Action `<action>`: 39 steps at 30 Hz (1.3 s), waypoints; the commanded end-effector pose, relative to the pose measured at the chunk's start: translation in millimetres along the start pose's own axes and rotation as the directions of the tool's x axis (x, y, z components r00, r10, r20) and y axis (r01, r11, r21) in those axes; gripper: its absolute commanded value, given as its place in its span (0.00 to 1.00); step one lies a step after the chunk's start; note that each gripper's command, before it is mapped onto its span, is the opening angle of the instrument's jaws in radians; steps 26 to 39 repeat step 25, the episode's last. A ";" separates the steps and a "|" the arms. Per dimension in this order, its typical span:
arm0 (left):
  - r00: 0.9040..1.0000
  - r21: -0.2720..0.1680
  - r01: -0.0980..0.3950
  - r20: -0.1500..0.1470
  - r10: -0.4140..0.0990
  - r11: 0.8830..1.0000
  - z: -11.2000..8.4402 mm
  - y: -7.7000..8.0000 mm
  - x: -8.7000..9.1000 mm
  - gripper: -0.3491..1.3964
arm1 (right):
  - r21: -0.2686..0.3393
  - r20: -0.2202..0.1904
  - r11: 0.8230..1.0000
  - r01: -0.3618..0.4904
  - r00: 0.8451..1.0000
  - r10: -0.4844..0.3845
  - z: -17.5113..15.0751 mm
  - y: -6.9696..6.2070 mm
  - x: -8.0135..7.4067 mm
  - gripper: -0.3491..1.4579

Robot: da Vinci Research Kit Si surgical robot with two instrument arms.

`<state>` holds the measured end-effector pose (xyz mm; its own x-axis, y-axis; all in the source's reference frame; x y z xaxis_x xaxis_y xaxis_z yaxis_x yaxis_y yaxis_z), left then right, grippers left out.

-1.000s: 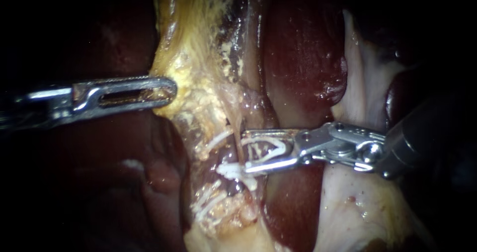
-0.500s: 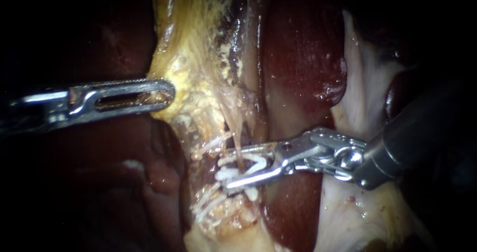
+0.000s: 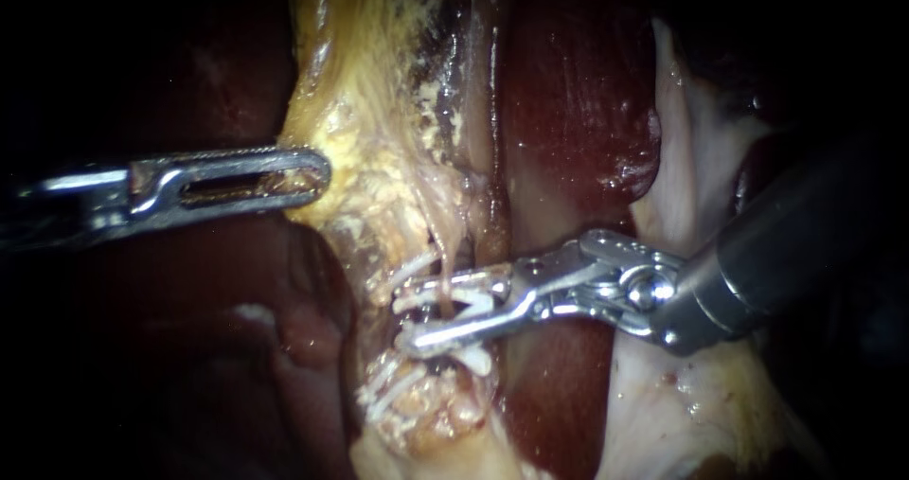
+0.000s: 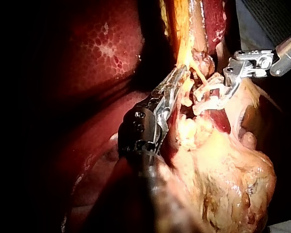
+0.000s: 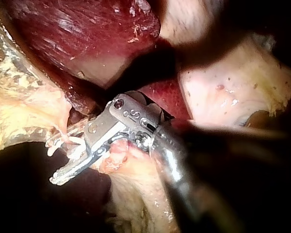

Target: Clipping third clip right tube

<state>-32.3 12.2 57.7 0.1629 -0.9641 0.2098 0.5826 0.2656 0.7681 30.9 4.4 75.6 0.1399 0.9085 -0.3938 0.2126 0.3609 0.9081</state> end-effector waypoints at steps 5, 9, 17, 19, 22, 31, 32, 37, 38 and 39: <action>1.000 -0.001 0.000 0.000 0.000 1.000 0.1 0.1 0.0 0.00 | -0.001 -0.011 1.000 -0.001 1.000 0.001 0.0 -0.1 0.3 0.33; 1.000 -0.001 0.000 0.000 0.000 1.000 0.1 0.1 0.0 0.00 | -0.031 -0.027 0.998 -0.054 0.998 0.053 -0.2 -0.2 0.2 0.00; 1.000 -0.001 0.000 0.000 0.000 1.000 0.1 0.1 0.0 0.00 | -0.120 -0.011 0.989 -0.088 0.996 0.087 -0.9 0.6 0.2 0.00; 1.000 -0.001 0.000 0.000 0.000 1.000 0.1 0.1 -0.1 0.00 | -0.120 -0.011 0.988 -0.093 0.996 0.092 -0.9 0.6 0.1 0.00; 1.000 -0.001 0.000 0.000 0.000 1.000 0.1 0.1 0.0 0.00 | -0.117 -0.009 0.989 -0.093 0.996 0.092 -0.9 0.5 0.0 0.00; 1.000 -0.001 0.000 0.000 0.000 1.000 0.1 0.1 0.0 0.00 | -0.110 -0.004 0.989 -0.099 0.995 0.099 -0.8 0.4 0.0 0.00; 1.000 -0.001 0.000 0.000 0.000 1.000 0.1 0.1 0.0 0.00 | -0.110 -0.004 0.989 -0.099 0.995 0.099 -0.8 0.4 0.0 0.00; 1.000 -0.001 0.000 0.000 0.000 1.000 0.1 0.1 0.0 0.00 | -0.110 -0.004 0.989 -0.099 0.995 0.099 -0.8 0.4 0.0 0.00; 1.000 -0.001 0.000 0.000 0.000 1.000 0.1 0.1 0.0 0.00 | -0.110 -0.004 0.989 -0.099 0.995 0.099 -0.8 0.4 0.0 0.00; 1.000 -0.001 0.000 0.000 0.000 1.000 0.1 0.1 0.0 0.00 | -0.110 -0.004 0.989 -0.099 0.995 0.099 -0.8 0.4 0.0 0.00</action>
